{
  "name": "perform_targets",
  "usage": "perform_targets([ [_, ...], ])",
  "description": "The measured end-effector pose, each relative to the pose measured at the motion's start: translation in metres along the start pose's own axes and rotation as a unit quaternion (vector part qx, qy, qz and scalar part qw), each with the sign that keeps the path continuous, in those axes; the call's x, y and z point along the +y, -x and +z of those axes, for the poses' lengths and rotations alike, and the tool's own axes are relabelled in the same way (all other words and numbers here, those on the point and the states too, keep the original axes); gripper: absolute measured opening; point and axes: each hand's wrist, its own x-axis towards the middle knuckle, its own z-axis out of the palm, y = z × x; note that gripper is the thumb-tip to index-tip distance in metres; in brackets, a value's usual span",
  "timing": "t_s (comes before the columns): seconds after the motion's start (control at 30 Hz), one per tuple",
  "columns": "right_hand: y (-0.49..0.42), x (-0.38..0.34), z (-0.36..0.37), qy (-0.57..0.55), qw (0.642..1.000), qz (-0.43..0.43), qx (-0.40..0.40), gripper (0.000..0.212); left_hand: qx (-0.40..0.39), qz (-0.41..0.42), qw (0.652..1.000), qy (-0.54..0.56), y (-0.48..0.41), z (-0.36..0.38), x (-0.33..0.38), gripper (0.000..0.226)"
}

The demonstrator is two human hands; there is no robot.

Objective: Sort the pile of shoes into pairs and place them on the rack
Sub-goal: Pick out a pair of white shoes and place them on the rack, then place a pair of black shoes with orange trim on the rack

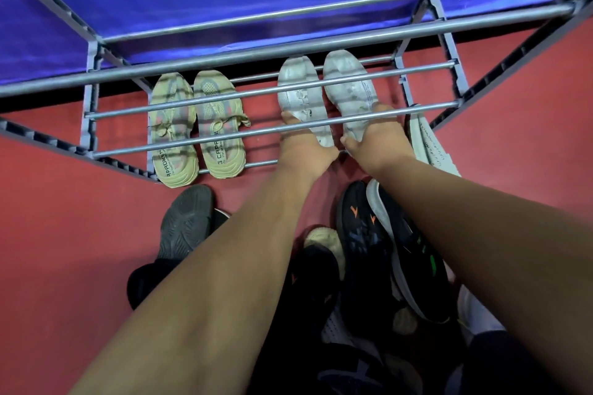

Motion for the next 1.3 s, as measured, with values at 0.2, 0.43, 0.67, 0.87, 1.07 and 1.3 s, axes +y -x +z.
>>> perform_targets([
  [0.2,0.000,-0.007,0.001,-0.049,0.998,0.025,0.007,0.047,-0.018,0.015,1.000,-0.015,0.000,-0.003,-0.001,0.096],
  [0.43,0.011,-0.018,-0.005,-0.032,0.999,0.021,0.001,0.025,-0.005,0.052,0.998,-0.043,0.016,-0.012,-0.007,0.050],
  [0.67,0.038,-0.015,-0.025,0.013,0.997,-0.065,0.028,0.027,-0.020,0.061,0.998,-0.023,0.050,-0.032,-0.021,0.070],
  [0.87,0.076,0.013,-0.021,-0.058,0.992,-0.053,0.100,0.038,-0.079,0.077,0.992,-0.064,0.101,-0.050,-0.028,0.058],
  [1.07,0.125,0.040,-0.014,-0.134,0.984,0.011,0.115,0.023,-0.179,0.064,0.971,-0.143,0.156,-0.061,-0.044,0.038],
  [1.3,0.167,0.011,0.005,-0.044,0.990,-0.033,-0.131,0.023,-0.268,0.032,0.918,-0.289,0.215,-0.081,-0.078,0.033],
])
